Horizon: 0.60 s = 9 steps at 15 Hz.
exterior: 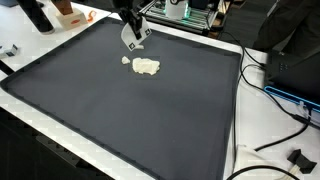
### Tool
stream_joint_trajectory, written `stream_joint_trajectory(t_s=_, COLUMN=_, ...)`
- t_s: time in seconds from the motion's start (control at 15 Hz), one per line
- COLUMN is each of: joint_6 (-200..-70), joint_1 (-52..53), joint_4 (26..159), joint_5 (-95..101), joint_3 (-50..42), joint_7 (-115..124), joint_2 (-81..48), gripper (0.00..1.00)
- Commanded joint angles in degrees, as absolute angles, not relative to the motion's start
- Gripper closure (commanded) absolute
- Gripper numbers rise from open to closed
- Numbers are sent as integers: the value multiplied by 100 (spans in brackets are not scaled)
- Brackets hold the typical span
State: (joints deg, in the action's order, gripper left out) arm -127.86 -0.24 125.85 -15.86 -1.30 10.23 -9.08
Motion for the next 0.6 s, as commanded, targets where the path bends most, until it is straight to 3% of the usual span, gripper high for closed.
stream_joint_trajectory(t_s=0.0, joint_6=-12885, joint_1=19, joint_4=12912, joint_5=-1316, joint_3=-84, joint_7=956, joint_2=-513, gripper=99)
stream_joint_trajectory(t_s=0.53, joint_6=-12883, joint_1=93, joint_4=13115, joint_5=-747, joint_3=72, joint_7=42, joint_2=-62, gripper=99)
